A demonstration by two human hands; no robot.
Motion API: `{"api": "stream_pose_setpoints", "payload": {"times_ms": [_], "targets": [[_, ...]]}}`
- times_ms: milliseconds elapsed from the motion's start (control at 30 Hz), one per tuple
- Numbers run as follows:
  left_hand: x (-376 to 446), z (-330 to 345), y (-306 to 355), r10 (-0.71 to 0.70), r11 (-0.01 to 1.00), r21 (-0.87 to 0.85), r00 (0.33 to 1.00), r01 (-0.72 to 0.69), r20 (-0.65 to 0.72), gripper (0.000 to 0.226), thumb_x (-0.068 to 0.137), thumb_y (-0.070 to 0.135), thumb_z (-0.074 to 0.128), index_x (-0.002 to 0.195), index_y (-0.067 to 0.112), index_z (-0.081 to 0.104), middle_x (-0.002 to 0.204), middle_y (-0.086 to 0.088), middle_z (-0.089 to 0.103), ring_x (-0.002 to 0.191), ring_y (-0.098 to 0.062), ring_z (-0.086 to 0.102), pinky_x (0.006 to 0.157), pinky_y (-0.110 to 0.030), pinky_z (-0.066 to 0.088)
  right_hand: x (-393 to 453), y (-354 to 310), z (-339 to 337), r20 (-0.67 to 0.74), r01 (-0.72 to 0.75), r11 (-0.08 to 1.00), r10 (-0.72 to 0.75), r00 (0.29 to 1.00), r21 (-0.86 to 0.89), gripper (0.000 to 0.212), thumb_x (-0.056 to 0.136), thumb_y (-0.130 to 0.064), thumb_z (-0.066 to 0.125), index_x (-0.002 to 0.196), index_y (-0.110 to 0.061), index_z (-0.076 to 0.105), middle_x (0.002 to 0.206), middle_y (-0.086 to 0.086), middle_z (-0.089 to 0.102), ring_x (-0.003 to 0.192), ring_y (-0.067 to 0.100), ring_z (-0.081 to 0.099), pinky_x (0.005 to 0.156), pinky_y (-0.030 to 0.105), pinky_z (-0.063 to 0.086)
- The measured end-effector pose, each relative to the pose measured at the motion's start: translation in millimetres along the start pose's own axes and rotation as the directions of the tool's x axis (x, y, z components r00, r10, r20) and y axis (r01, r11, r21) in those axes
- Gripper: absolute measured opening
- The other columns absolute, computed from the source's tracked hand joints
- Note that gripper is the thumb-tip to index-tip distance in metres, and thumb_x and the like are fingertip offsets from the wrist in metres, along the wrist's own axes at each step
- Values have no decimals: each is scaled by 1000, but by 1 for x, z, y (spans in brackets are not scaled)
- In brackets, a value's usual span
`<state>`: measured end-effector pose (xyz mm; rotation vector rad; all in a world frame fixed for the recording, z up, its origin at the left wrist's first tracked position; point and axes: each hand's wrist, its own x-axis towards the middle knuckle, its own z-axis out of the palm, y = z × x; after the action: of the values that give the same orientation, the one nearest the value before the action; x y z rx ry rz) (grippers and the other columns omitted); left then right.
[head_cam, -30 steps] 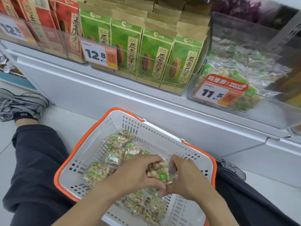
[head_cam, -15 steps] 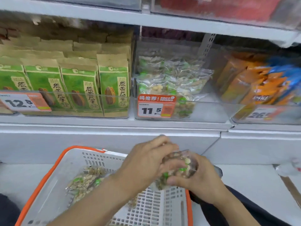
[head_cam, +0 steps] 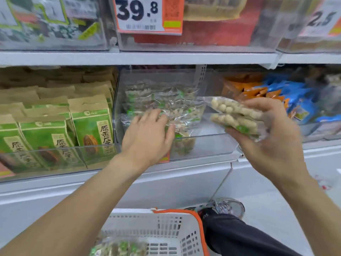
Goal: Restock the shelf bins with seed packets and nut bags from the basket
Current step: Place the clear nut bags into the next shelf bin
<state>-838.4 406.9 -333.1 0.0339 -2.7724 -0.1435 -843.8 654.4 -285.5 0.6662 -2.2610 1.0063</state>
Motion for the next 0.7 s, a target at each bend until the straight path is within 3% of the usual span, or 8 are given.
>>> {"api": "stream_pose_setpoints", "payload": {"times_ms": [133, 200, 267, 433, 567, 700], "targets": [[-4, 4, 3, -3, 998, 56, 1000, 4, -29, 50, 97, 46, 27, 118, 19, 63, 138, -7, 55, 131, -26, 49, 106, -42, 39, 54, 13, 8, 340, 144, 911, -5, 940, -387, 52, 74, -27, 85, 117, -24, 55, 107, -1, 60, 100, 27, 59, 82, 41, 51], [-5, 4, 4, -15, 998, 62, 999, 17, -34, 51, 97, 46, 25, 119, 19, 63, 140, -7, 55, 131, -26, 49, 107, -42, 38, 75, 24, 21, 510, 227, 823, 87, 856, -520, 55, 72, -28, 85, 120, -26, 56, 108, 2, 59, 101, 31, 58, 82, 44, 52], [-6, 5, 5, -16, 998, 65, 999, 18, -33, 52, 98, 46, 24, 121, 19, 62, 141, -7, 54, 132, -26, 49, 109, -43, 37, 89, 35, 40, 592, 246, 803, 158, 790, -543, 58, 67, -29, 87, 119, -25, 61, 109, 5, 64, 101, 31, 61, 83, 42, 53], [-8, 4, 5, -25, 997, 75, 1000, 26, -13, 53, 99, 47, 23, 123, 19, 62, 142, -8, 53, 131, -26, 49, 111, -43, 36, 98, 58, 84, 601, 60, 930, 184, 778, -362, 61, 60, -30, 95, 113, -16, 68, 107, 2, 70, 103, 24, 65, 77, 24, 42], [-8, 5, 5, -32, 997, 72, 999, 33, -18, 51, 97, 47, 27, 118, 19, 65, 138, -8, 57, 125, -26, 54, 108, -41, 38, 95, 70, 89, 513, -126, 958, 246, 822, -257, 63, 60, -35, 95, 115, -24, 65, 118, 3, 64, 112, 19, 55, 84, 23, 37], [-9, 4, 5, -28, 997, 72, 999, 30, -23, 49, 97, 45, 29, 116, 18, 66, 135, -8, 59, 121, -26, 57, 105, -41, 40, 91, 77, 97, 458, -242, 919, 367, 810, -310, 86, 68, -30, 91, 139, -17, 44, 131, 15, 51, 107, 25, 51, 86, 24, 35]]}}
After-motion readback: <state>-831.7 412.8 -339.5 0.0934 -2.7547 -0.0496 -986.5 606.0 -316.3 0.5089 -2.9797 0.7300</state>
